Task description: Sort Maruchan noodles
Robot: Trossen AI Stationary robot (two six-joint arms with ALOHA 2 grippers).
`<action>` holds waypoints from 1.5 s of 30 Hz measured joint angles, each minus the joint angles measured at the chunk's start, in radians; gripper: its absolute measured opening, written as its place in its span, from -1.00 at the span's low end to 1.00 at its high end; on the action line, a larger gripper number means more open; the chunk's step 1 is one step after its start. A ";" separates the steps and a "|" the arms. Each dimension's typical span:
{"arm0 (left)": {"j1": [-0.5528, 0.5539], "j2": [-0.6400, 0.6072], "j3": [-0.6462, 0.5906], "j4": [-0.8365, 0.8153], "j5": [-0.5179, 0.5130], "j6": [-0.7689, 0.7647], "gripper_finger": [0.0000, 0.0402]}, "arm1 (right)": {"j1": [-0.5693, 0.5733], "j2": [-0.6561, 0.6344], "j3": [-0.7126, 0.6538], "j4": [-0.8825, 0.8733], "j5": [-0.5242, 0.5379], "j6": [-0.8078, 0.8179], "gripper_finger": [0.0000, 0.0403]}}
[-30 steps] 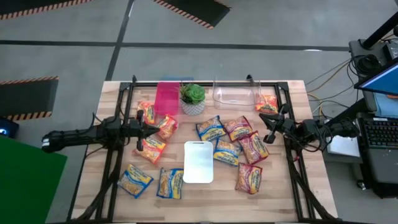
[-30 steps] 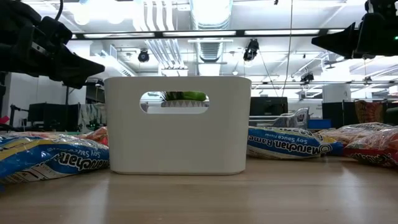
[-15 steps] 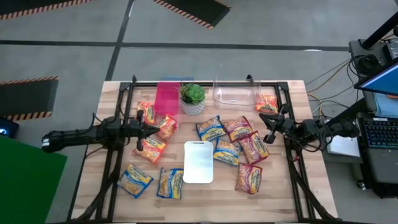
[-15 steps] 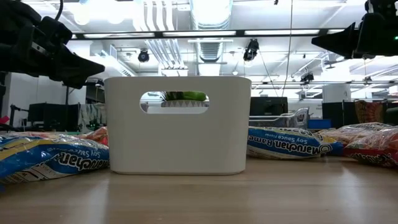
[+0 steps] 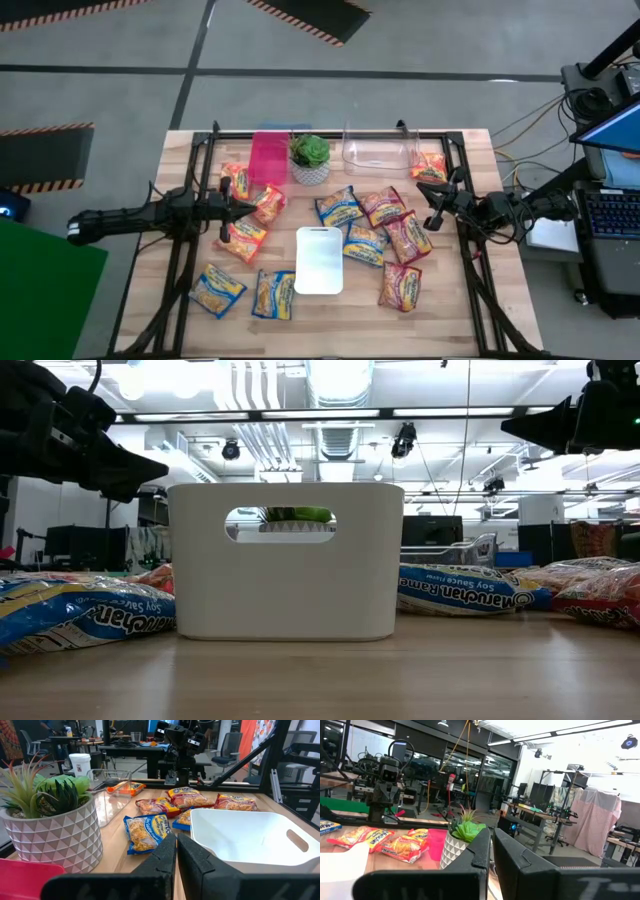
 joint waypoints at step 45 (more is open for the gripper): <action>0.000 0.003 0.000 0.399 -0.059 -0.714 -1.00 | -0.002 0.117 0.000 -0.044 0.027 1.000 -0.94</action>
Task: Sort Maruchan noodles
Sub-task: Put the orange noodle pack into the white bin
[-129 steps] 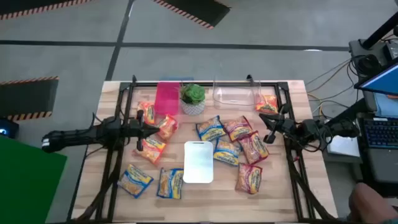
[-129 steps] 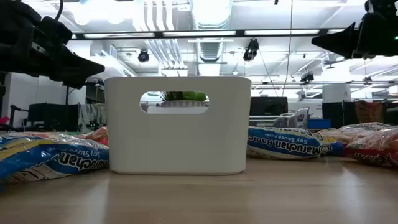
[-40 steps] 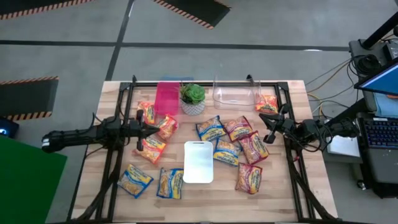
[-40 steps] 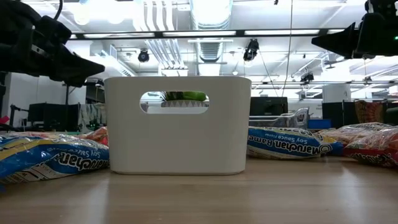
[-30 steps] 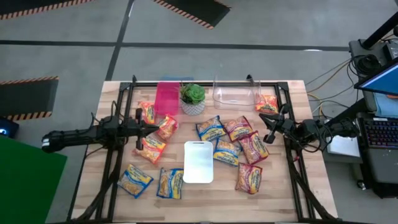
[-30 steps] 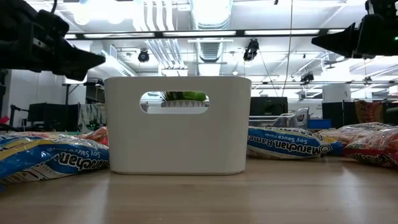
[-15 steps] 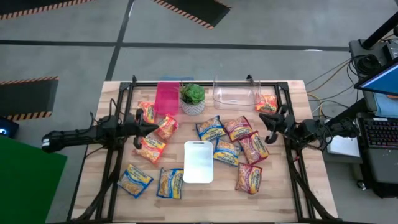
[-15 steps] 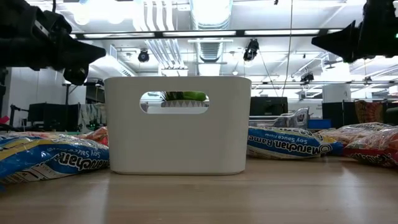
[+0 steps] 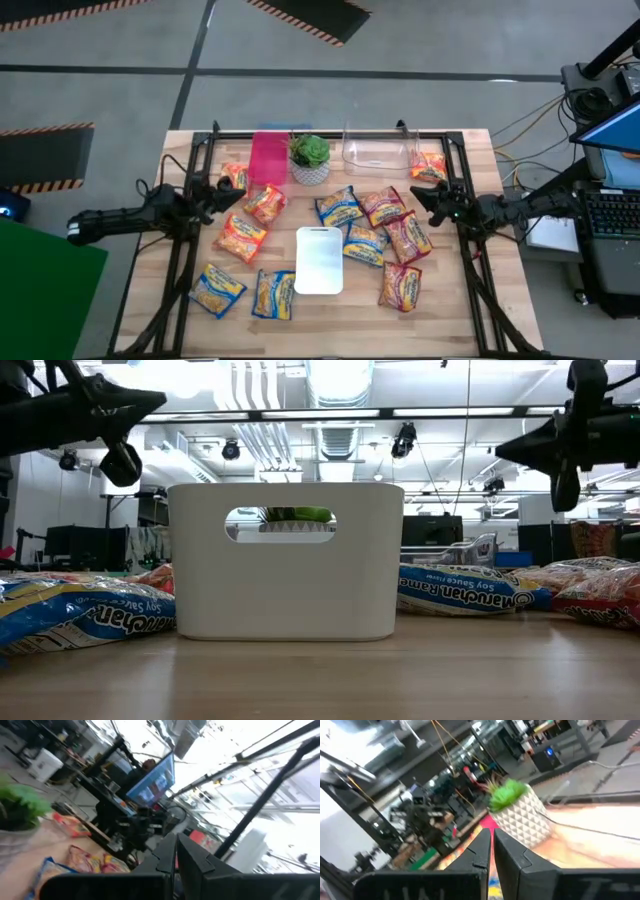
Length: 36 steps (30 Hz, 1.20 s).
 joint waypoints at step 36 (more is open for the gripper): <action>-0.023 0.630 0.410 -0.399 -0.151 -0.011 -1.00 | -0.076 0.301 0.498 -0.290 0.055 -0.347 -0.94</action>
